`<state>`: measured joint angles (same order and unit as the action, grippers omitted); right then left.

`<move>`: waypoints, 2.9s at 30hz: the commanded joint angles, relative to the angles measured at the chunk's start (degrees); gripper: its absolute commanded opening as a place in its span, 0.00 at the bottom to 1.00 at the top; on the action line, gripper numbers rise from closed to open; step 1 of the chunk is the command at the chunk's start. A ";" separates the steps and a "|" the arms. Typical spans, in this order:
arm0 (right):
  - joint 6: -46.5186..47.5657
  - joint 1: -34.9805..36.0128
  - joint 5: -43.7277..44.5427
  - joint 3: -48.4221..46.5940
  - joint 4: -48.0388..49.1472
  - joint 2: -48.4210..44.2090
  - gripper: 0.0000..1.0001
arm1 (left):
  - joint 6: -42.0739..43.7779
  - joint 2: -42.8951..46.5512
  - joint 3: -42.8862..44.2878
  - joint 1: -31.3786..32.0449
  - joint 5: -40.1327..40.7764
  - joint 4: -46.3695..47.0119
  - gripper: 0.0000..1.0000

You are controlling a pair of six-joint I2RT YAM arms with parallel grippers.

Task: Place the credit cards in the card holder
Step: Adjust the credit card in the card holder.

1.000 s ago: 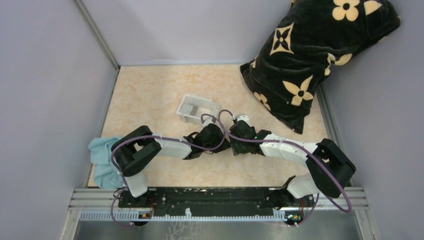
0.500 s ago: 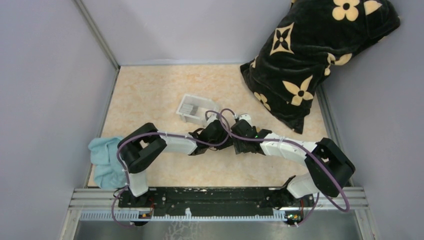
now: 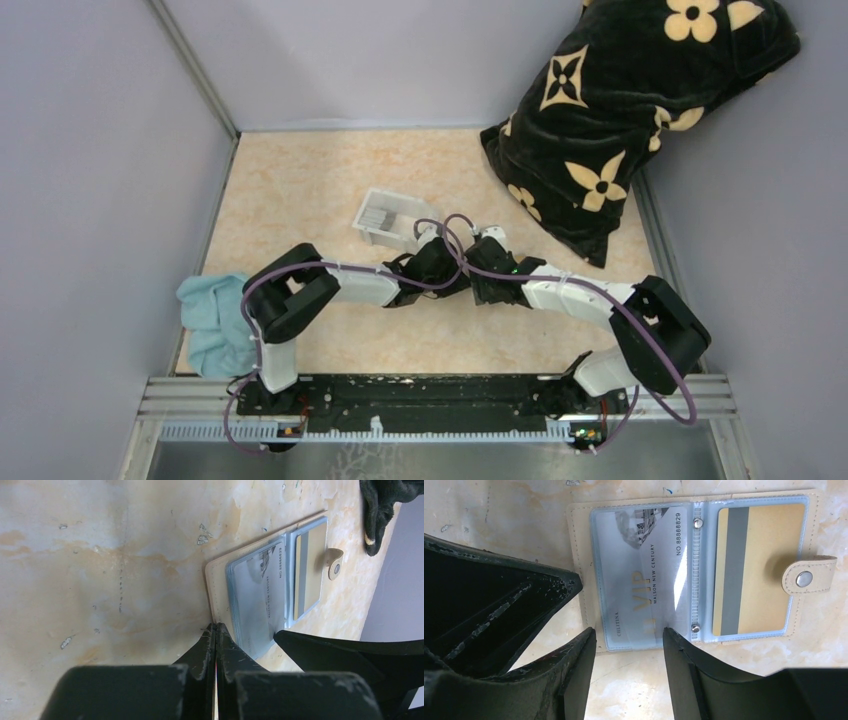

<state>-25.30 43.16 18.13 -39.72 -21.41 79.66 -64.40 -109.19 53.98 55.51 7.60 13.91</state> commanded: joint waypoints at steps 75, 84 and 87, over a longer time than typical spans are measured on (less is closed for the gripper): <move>-1.54 -8.07 12.18 -8.19 -8.76 -2.52 0.54 | 2.84 0.25 -4.46 -0.84 4.35 -16.01 0.00; -2.54 -8.20 6.99 -4.84 -6.44 -4.34 0.63 | 7.38 5.06 -3.76 0.45 -0.06 -6.53 0.00; -2.83 -9.98 3.84 -3.53 -4.66 -5.47 0.63 | 8.93 3.74 -2.75 0.65 -2.38 -3.39 0.00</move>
<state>-27.57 35.22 25.45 -44.45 -29.21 76.99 -59.77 -104.03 50.94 55.64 8.27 10.26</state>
